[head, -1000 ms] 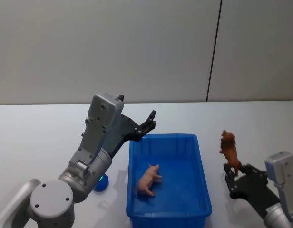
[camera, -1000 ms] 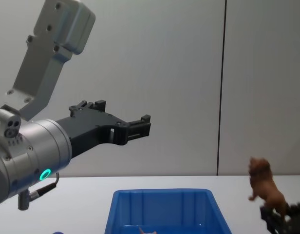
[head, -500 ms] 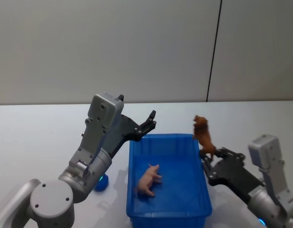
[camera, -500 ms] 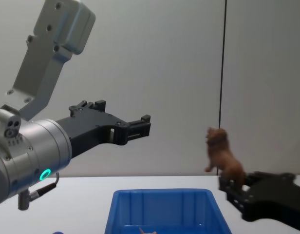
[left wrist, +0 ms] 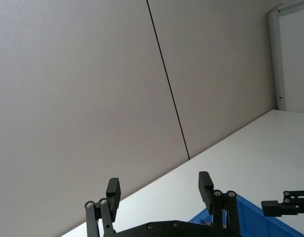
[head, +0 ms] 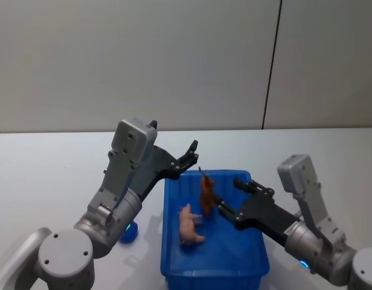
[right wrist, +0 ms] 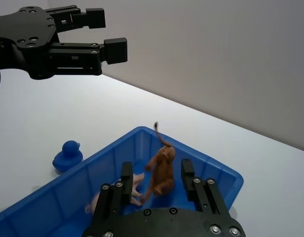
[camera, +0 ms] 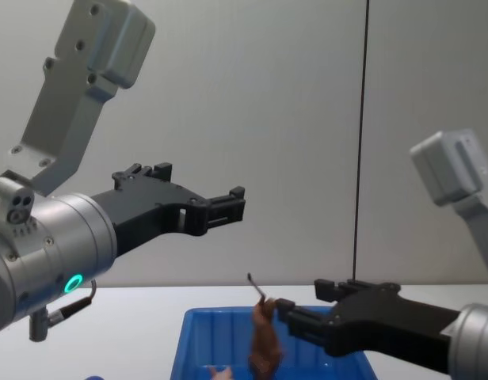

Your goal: Pick up the two dolls from the table and place them into the box.

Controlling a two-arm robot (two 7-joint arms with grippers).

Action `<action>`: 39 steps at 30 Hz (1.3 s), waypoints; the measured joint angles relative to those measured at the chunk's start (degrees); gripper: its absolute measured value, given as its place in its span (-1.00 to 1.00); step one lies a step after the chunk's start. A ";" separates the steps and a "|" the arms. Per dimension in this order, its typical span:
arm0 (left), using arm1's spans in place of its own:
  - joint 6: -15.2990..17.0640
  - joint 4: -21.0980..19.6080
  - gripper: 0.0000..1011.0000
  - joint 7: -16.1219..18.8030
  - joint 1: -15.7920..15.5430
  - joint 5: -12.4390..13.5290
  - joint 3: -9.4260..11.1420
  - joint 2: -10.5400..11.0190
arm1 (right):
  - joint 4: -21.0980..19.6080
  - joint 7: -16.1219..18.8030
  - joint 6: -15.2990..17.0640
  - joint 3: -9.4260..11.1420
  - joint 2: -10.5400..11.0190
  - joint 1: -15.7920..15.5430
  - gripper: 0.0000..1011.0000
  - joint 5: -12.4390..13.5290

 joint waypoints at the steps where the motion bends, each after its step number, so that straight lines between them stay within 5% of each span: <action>1: 0.00 0.00 0.98 0.00 0.00 0.00 0.00 0.00 | 0.00 0.00 0.00 0.00 0.00 0.00 0.14 0.00; 15: 0.00 0.00 0.98 0.00 0.00 0.00 0.00 0.00 | 0.15 -3.07 -0.21 -0.03 -0.35 0.39 0.96 0.49; 29: 0.00 0.00 0.98 0.01 0.00 0.00 0.00 0.00 | -7.64 -13.37 -3.99 0.97 3.23 -7.30 0.98 2.27; 39: 0.00 0.00 0.98 0.00 0.00 0.00 0.00 0.00 | -10.86 -17.22 -5.51 1.51 4.98 -10.85 0.98 3.31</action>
